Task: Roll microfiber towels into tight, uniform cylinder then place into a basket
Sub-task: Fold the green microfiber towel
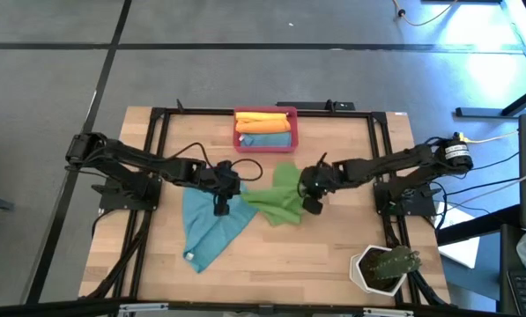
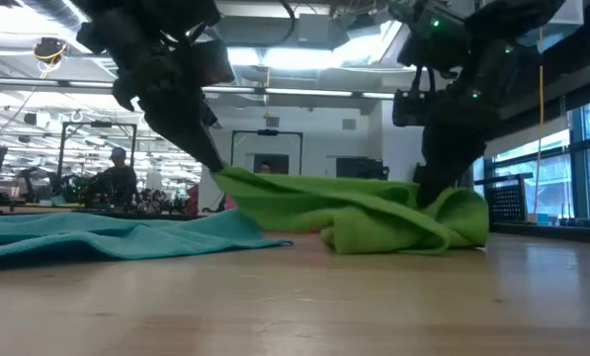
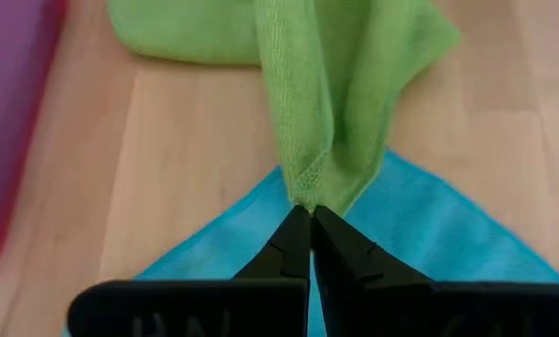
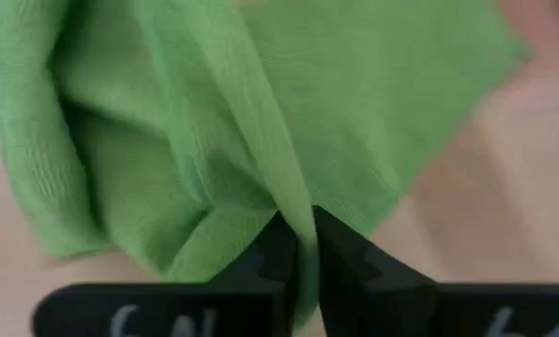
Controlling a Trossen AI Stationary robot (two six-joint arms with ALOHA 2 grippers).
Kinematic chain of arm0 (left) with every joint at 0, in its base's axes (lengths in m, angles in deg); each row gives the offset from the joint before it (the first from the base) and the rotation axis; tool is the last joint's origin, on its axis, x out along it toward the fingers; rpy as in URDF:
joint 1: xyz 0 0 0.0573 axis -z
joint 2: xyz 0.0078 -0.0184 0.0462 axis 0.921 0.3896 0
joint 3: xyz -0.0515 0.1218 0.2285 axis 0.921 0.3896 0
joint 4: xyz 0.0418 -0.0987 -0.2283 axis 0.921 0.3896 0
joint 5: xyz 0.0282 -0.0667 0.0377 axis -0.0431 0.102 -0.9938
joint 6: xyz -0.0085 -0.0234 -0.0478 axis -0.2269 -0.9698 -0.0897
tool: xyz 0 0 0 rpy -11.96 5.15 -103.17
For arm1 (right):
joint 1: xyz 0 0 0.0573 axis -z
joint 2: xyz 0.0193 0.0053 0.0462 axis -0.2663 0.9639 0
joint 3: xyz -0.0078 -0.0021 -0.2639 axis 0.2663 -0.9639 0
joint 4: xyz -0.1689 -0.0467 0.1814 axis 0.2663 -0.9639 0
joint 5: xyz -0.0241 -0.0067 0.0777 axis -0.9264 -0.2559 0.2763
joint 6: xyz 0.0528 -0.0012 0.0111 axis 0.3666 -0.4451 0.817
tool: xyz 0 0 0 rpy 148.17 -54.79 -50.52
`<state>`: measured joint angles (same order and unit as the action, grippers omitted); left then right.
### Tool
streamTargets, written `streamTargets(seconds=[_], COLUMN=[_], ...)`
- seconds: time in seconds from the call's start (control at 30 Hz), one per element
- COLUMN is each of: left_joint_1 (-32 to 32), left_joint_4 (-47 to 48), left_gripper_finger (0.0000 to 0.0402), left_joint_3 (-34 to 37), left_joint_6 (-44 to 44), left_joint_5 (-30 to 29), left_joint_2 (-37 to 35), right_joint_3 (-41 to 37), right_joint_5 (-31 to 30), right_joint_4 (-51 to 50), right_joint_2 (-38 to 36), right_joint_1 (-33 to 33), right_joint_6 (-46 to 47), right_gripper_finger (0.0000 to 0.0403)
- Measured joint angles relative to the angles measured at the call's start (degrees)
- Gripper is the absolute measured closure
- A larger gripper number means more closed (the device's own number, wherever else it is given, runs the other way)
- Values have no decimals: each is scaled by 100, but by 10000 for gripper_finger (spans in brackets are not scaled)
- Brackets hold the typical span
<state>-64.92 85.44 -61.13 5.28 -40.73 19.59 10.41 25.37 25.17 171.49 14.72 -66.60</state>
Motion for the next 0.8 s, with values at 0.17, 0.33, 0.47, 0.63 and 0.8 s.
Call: streamTargets(seconds=[0.17, 0.33, 0.47, 0.63, 0.8], left_joint_1=[-189, -310, -375, -380, -380], left_joint_4=[-17, -24, -24, -24, -24], left_gripper_finger=[402, 402, 402, 402, 402], left_joint_3=[19, 19, 19, 19, 19], left_joint_6=[-2, -1, 0, 0, 2], left_joint_5=[1, 1, -1, 1, 1], left_joint_2=[0, 0, 0, 0, 0], right_joint_3=[290, 867, 1073, 1080, 1042], right_joint_5=[-546, -732, -749, -1297, -1499], right_joint_4=[-630, -1678, -2219, -2697, -2525], right_joint_2=[-40, -63, -63, -63, -63], right_joint_1=[202, 84, -290, -682, -1001], right_joint_6=[-601, -867, -1066, -1115, -1086], right_gripper_finger=[320, 271, 240, 217, 211])
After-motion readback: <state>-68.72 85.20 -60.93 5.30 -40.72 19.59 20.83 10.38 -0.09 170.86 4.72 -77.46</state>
